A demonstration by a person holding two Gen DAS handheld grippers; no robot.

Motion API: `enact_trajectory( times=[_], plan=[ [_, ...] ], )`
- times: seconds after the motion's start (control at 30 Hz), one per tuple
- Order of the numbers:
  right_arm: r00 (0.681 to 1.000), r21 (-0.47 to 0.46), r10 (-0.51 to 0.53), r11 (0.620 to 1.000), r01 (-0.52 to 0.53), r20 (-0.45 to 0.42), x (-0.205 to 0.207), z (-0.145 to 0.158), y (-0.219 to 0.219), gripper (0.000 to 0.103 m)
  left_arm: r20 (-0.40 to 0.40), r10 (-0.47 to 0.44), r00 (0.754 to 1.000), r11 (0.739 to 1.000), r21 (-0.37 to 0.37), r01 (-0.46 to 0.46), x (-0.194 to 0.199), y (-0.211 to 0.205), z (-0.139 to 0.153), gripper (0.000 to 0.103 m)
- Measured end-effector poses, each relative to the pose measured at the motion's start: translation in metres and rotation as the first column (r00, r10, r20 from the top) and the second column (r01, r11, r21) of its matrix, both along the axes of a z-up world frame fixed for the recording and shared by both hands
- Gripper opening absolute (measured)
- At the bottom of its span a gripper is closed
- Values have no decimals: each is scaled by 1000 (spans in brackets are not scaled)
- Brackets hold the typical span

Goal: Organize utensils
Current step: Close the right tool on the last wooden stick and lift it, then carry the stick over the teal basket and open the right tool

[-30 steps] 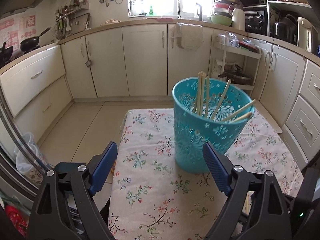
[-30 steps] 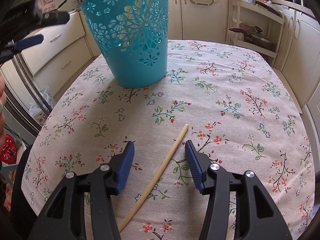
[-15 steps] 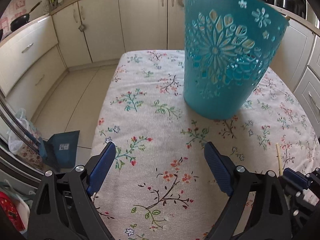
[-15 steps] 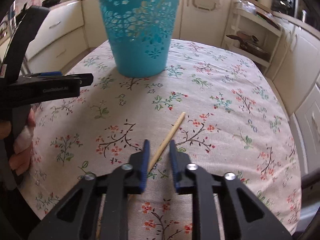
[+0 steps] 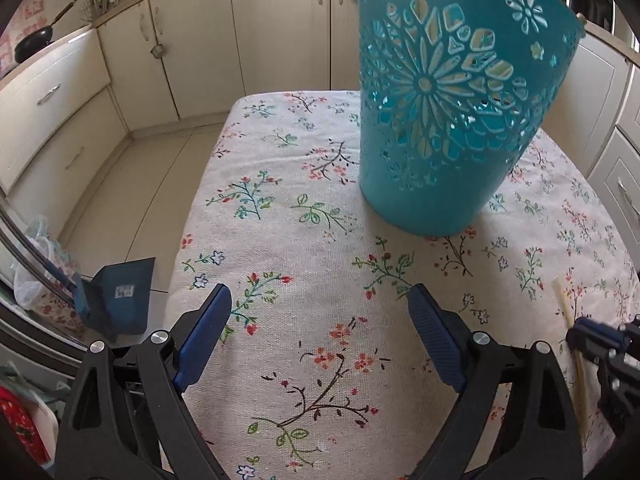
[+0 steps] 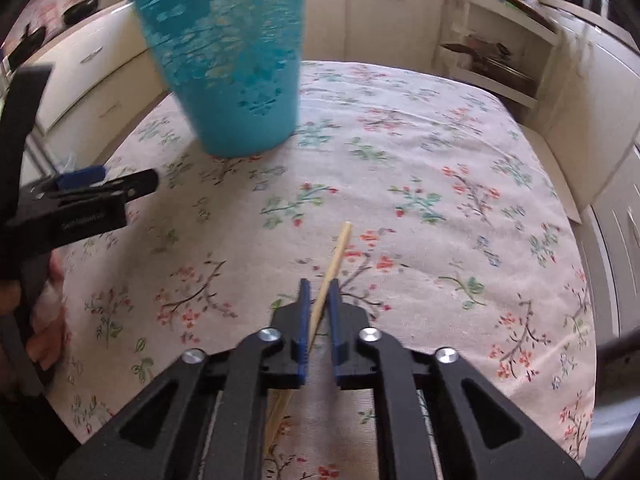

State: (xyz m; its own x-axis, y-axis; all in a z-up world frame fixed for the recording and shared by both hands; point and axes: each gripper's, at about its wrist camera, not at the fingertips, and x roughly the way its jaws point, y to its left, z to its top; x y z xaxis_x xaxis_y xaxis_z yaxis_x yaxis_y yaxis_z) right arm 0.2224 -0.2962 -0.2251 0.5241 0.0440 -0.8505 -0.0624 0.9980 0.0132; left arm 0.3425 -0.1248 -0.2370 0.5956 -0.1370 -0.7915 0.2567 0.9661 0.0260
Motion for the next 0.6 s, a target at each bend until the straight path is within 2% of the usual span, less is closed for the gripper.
enact_trajectory(
  times=[0.1, 0.2, 0.37, 0.47, 0.6],
  plan=[
    [998, -37, 62, 997, -63, -33, -4, 3, 8, 7, -2, 7, 1000, 1000, -7, -7, 0, 2, 0, 86],
    [1000, -28, 21, 999, -22, -19, -5, 2, 3, 12, -5, 8, 1000, 1000, -2, -8, 1, 2, -1, 86],
    [999, -23, -36, 999, 36, 25, -11, 0, 5, 12, -4, 7, 1000, 1000, 9, -7, -1, 0, -2, 87],
    [1000, -31, -23, 999, 23, 20, -9, 0, 8, 6, -7, 8, 1000, 1000, 12, -7, -1, -1, -3, 87],
    [1000, -49, -12, 999, 12, 5, -5, 1, 8, 8, -9, 8, 1000, 1000, 13, -8, -1, -1, -3, 88]
  ],
)
